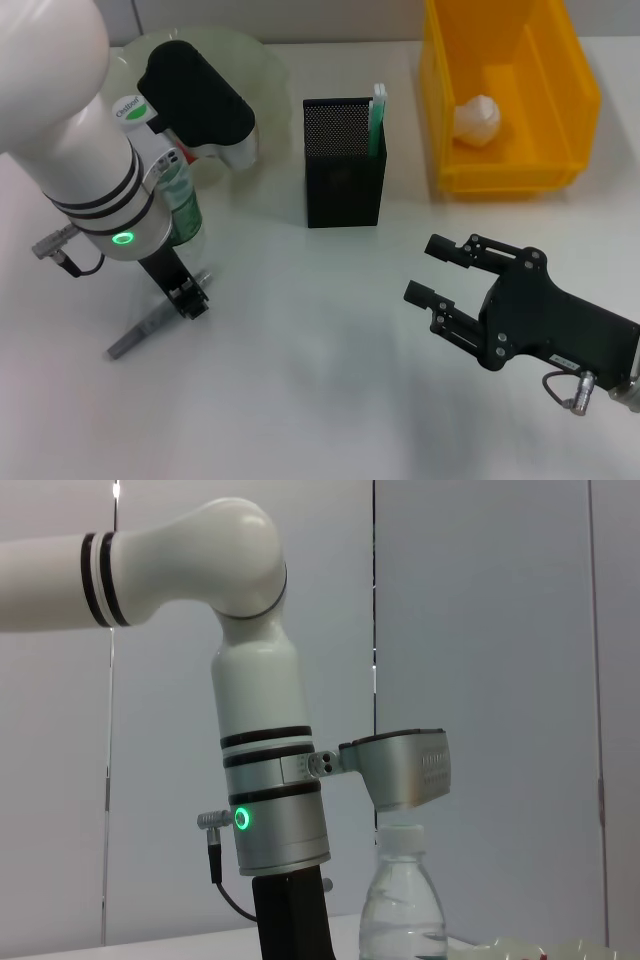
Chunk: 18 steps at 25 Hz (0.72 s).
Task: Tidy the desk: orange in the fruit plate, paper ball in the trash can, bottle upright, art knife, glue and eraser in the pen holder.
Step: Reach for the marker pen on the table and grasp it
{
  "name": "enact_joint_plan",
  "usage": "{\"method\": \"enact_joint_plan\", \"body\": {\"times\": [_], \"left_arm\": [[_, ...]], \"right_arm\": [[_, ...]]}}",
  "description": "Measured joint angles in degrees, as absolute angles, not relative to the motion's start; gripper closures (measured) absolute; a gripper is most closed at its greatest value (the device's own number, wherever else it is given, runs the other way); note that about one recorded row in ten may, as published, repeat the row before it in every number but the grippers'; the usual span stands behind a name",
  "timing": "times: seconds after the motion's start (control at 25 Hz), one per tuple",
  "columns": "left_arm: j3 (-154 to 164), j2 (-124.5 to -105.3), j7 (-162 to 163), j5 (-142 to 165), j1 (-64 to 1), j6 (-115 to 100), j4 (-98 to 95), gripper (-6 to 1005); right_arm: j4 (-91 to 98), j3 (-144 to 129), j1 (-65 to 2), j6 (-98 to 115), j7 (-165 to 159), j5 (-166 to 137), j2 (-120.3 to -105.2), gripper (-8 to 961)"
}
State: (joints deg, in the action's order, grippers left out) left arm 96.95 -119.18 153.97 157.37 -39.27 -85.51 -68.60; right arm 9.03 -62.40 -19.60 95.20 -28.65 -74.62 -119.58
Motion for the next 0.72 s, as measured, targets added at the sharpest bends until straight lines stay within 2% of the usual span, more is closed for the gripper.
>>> {"method": "enact_joint_plan", "body": {"times": [0.6,0.72], "left_arm": [[96.9,-119.18,154.2,157.6,-39.4,-85.3,-67.6,702],[96.9,-119.18,154.1,157.6,-39.6,-85.2,-66.7,784]], "right_arm": [[9.0,-62.4,-19.6,95.4,-29.6,-74.6,-119.60,469],[9.0,-62.4,-19.6,95.4,-29.8,-74.5,-119.56,469]]}}
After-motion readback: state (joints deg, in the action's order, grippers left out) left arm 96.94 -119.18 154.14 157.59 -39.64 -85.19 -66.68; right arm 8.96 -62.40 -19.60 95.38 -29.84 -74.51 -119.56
